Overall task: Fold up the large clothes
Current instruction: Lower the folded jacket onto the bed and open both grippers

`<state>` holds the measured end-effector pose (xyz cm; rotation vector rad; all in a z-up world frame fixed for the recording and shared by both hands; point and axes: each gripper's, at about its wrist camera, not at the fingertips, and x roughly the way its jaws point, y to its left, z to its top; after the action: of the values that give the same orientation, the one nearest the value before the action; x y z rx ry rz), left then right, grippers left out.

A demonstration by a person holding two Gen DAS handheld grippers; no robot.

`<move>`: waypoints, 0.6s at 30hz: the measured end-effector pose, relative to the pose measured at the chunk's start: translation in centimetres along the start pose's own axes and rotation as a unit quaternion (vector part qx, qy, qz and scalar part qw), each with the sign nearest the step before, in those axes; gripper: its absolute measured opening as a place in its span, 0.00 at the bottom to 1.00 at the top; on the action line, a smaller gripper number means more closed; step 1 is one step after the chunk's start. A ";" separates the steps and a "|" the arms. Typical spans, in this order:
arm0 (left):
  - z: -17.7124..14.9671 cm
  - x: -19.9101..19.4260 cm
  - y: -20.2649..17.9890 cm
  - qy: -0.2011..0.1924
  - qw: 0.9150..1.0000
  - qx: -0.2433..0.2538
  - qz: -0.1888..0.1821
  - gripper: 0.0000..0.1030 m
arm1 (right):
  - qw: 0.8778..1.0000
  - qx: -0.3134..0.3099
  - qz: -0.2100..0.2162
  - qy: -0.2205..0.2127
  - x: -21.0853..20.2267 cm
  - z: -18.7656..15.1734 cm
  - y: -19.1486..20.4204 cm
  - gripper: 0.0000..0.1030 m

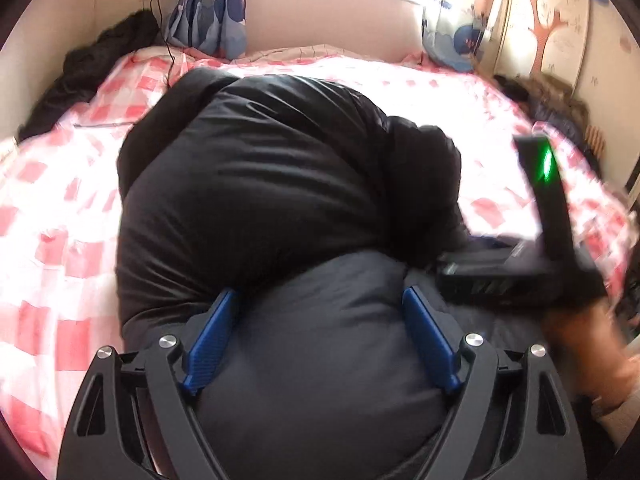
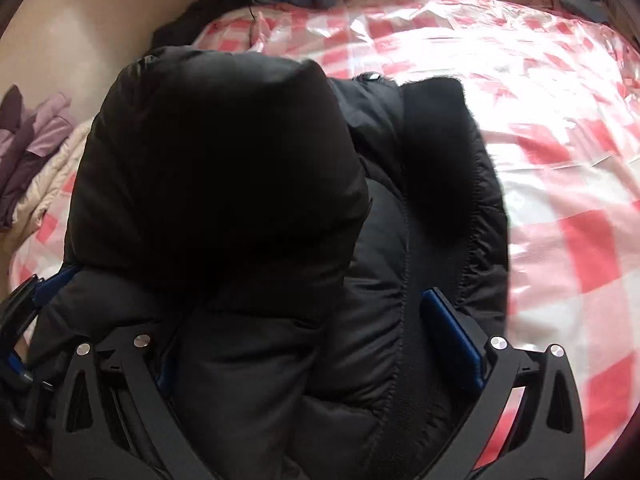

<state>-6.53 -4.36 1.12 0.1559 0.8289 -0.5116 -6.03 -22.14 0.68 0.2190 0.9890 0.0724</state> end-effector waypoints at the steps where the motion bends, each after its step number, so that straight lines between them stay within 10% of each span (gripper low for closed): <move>1: -0.2 -0.5 -0.4 -0.004 1.000 0.002 0.017 0.78 | 1.000 0.005 -0.006 -0.007 -1.6 0.4 0.3 0.94; 6: -1.1 -3.7 -0.9 -0.024 0.998 -0.040 0.051 0.86 | 0.993 -0.010 -0.010 -0.115 -9.6 -1.4 1.9 0.94; 10: -2.1 -6.4 -1.0 -0.031 0.995 -0.071 0.058 0.88 | 1.000 -0.013 -0.005 -0.001 -3.5 -4.3 1.8 0.94; 18: -4.0 -12.1 -1.8 -0.055 0.991 -0.066 0.101 0.93 | 0.996 -0.024 -0.019 -0.079 -11.2 -3.3 3.4 0.94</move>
<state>-16.88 -0.12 7.52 0.0879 0.7272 -0.2720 -14.82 -20.10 8.87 0.1596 0.8330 0.0436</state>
